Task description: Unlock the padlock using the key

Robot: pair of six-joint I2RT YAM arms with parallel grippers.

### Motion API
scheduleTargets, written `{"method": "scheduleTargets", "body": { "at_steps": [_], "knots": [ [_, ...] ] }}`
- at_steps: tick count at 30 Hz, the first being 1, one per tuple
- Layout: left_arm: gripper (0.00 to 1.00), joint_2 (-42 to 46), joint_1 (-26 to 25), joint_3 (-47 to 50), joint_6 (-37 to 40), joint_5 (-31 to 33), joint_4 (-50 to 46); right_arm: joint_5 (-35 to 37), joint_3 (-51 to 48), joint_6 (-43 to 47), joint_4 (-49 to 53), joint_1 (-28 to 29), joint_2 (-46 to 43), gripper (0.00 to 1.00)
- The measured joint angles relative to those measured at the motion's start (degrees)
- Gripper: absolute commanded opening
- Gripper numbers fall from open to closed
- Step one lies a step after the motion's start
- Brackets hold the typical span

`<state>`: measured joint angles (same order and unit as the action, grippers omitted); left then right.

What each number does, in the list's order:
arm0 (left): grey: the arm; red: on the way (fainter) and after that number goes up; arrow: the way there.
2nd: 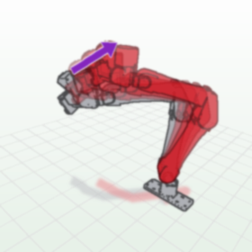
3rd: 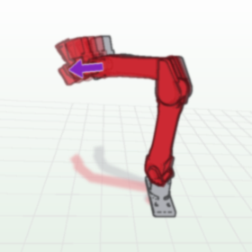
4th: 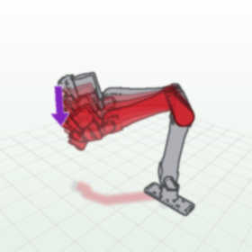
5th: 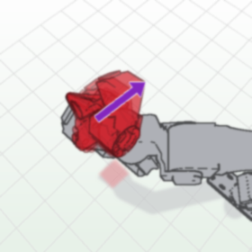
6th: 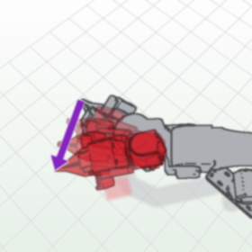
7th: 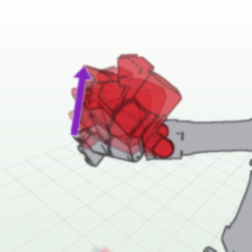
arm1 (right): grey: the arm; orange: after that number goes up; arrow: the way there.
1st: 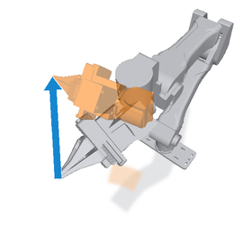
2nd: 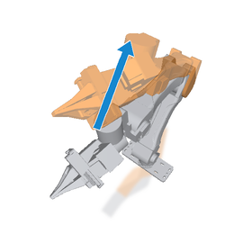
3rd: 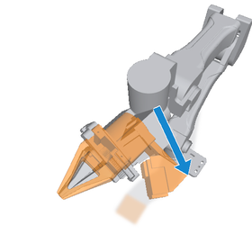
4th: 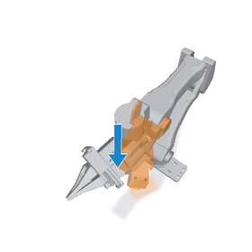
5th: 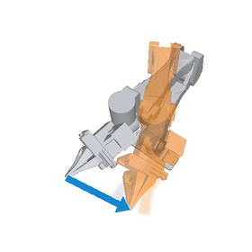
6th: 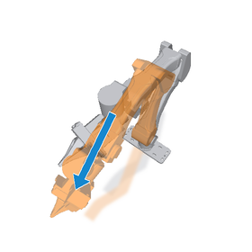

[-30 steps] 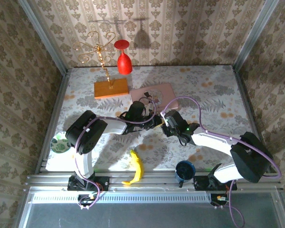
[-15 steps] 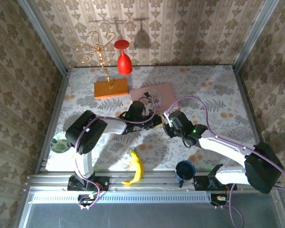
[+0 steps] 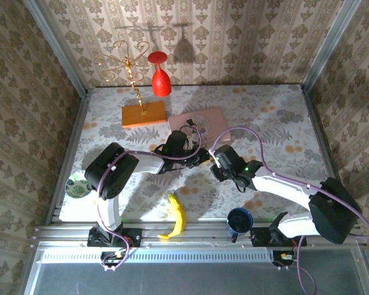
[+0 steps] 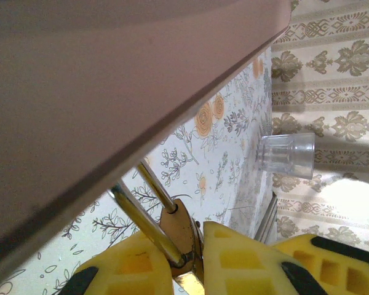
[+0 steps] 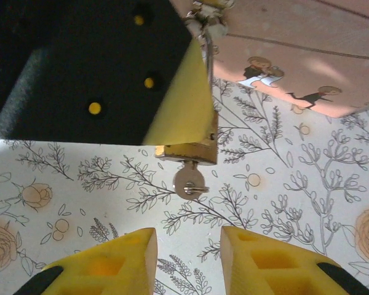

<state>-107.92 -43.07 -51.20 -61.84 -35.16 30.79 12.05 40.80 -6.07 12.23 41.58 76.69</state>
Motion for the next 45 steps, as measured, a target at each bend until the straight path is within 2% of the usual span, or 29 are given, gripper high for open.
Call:
{"method": "scheduleTargets", "body": {
  "at_steps": [7,15,32,37,42,45],
  "knots": [
    [0.00,0.0,0.0,0.0,0.0,0.0,0.0,0.3,2.2,0.8,-0.4,0.9,4.3,0.31],
    [0.00,0.0,0.0,0.0,0.0,-0.1,0.0,4.0,4.2,1.6,-0.7,1.6,8.5,0.26],
    [0.00,0.0,0.1,-0.2,-0.3,0.0,-0.2,7.3,4.2,2.1,-4.1,2.0,9.7,0.24],
    [0.00,0.0,0.5,-0.2,-0.3,0.2,-0.2,8.2,4.2,2.7,-5.5,2.0,10.6,0.15],
    [0.00,0.0,0.6,-0.2,-0.3,0.5,-0.2,9.0,4.1,2.7,-6.1,2.1,10.7,0.01],
    [0.00,0.0,0.7,-0.3,-0.7,0.5,-0.1,9.2,4.0,2.7,-6.6,2.1,10.7,0.00]
  ]
}}
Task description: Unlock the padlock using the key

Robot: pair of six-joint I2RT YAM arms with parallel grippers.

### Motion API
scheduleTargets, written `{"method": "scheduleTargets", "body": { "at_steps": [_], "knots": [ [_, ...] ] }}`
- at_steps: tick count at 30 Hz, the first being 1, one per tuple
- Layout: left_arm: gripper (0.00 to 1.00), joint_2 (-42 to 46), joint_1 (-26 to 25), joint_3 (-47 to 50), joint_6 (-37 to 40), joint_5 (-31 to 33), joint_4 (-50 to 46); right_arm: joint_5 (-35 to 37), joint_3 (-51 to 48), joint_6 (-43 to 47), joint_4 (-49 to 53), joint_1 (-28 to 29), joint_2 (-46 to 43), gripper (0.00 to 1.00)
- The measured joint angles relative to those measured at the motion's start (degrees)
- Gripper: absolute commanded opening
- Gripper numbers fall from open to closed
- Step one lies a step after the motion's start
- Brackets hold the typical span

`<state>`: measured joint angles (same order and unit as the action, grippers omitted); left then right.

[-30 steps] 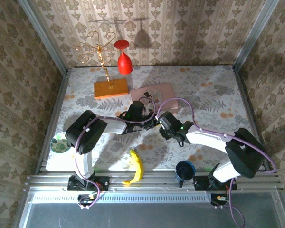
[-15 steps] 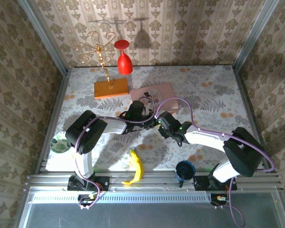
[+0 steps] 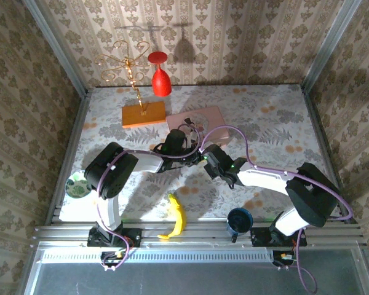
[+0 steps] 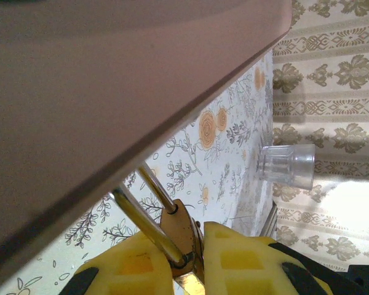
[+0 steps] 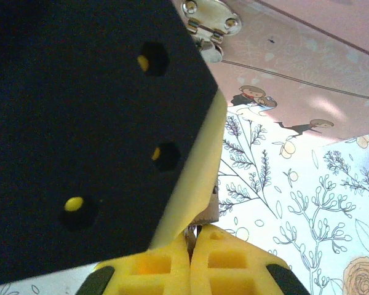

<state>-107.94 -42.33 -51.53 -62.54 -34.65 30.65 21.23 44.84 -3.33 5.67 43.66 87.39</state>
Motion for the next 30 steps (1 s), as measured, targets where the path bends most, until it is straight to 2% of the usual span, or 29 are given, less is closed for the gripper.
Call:
{"method": "scheduleTargets", "body": {
  "at_steps": [8,12,30],
  "knots": [
    [0.00,0.0,0.0,0.0,0.0,0.2,0.0,-0.9,-0.4,-1.1,-0.9,-0.2,0.0,0.00],
    [0.00,0.0,0.0,0.0,0.0,0.3,0.0,-4.0,-0.6,-2.8,-0.8,-1.8,-0.5,0.00],
    [0.00,0.0,0.0,0.0,-0.9,0.5,0.4,-33.2,-1.6,-11.7,-2.2,-15.2,-1.7,0.00]
  ]
}}
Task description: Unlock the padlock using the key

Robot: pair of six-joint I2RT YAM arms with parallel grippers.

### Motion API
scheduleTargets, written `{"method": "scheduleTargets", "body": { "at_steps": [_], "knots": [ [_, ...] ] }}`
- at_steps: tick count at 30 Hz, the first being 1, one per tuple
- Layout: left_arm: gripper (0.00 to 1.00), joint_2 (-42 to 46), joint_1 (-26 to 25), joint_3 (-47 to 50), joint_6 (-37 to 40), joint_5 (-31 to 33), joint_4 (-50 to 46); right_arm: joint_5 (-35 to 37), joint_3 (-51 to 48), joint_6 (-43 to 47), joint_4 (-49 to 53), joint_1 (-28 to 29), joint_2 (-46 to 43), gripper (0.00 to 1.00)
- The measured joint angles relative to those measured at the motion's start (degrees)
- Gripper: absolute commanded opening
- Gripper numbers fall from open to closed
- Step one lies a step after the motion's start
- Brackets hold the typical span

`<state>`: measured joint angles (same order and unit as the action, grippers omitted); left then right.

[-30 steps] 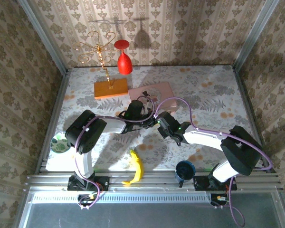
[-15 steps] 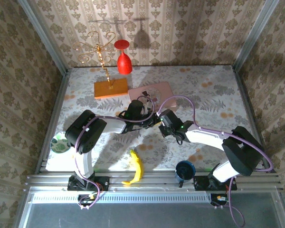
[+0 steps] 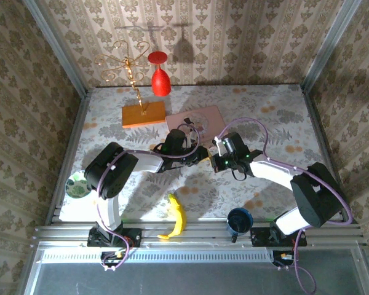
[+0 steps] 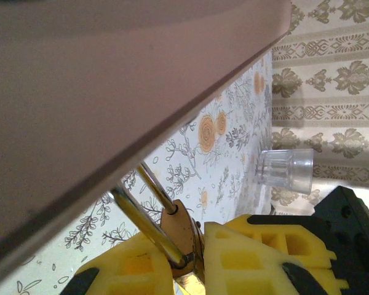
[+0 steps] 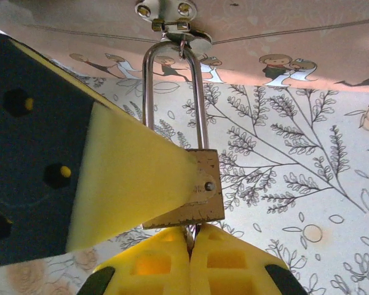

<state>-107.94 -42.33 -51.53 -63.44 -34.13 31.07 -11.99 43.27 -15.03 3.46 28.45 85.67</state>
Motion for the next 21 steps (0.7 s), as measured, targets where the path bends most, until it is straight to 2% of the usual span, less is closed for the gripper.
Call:
{"method": "scheduleTargets", "body": {
  "at_steps": [9,21],
  "knots": [
    [0.00,0.0,0.0,0.0,-0.7,-0.2,0.4,-9.3,-0.2,-3.7,-1.0,-4.0,0.9,0.00],
    [0.00,0.0,0.0,0.2,-1.5,0.1,1.1,-29.6,-3.9,-13.2,-12.5,-12.2,5.9,0.00]
  ]
}}
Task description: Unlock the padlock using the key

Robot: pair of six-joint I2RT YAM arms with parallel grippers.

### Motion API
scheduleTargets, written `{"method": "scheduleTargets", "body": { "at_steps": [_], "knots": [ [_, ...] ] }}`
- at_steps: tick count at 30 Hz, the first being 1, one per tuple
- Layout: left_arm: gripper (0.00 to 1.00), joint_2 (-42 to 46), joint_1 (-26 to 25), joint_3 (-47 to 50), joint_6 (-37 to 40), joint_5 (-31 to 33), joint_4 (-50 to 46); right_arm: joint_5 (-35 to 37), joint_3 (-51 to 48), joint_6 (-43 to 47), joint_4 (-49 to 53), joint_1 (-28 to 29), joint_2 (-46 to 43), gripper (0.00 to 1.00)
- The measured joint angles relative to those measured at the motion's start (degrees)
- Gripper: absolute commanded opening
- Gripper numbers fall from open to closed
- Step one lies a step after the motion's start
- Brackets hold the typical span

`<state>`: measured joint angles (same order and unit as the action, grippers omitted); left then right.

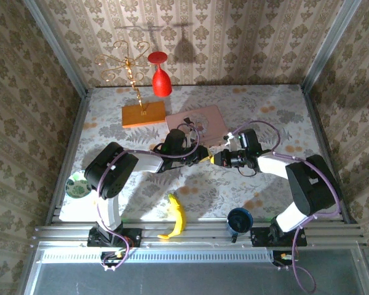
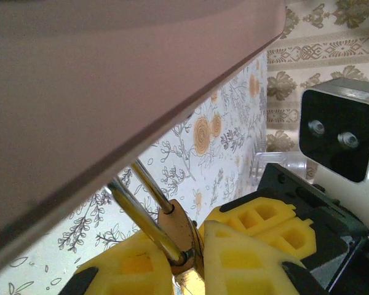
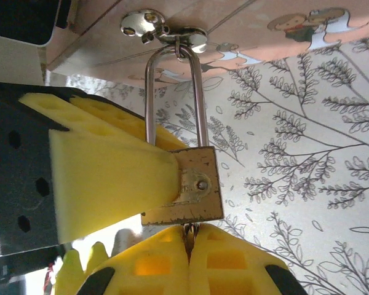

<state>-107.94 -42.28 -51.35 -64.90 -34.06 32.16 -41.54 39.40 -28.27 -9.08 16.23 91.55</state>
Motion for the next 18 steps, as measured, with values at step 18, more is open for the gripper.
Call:
{"method": "scheduleTargets", "body": {
  "at_steps": [18],
  "knots": [
    [0.00,0.0,0.4,0.4,-1.6,0.4,1.5,-8.1,-0.5,-6.1,-5.5,-3.5,3.3,0.10]
  ]
}}
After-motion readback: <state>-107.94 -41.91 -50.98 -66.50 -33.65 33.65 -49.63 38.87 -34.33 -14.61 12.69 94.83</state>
